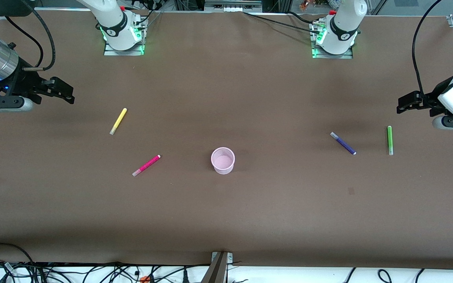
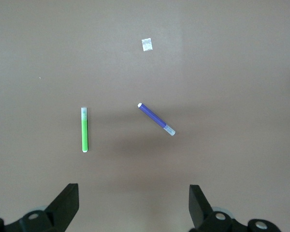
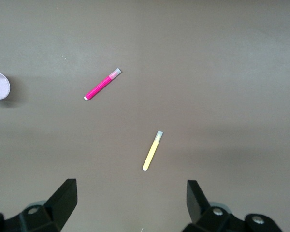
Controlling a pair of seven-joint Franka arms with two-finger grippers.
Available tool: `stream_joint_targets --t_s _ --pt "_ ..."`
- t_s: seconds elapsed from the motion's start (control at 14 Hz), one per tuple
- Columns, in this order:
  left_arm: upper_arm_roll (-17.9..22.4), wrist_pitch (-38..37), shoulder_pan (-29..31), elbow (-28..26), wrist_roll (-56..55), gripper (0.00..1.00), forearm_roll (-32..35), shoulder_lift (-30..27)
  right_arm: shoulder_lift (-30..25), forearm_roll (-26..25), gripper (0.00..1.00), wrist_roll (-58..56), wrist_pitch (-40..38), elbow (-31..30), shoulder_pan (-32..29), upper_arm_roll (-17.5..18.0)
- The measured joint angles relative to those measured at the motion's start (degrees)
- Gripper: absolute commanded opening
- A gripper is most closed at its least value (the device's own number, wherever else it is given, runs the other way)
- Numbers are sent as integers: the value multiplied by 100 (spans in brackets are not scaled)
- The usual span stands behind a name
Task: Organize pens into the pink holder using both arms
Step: 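Reach the right gripper to the pink marker while the left gripper reaches the purple marker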
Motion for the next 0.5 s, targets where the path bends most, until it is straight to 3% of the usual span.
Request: stream_joint_targets --t_s 0.5 --pt "0 0 0 1 1 100 0 0 90 -81 100 4 -130 58 18 15"
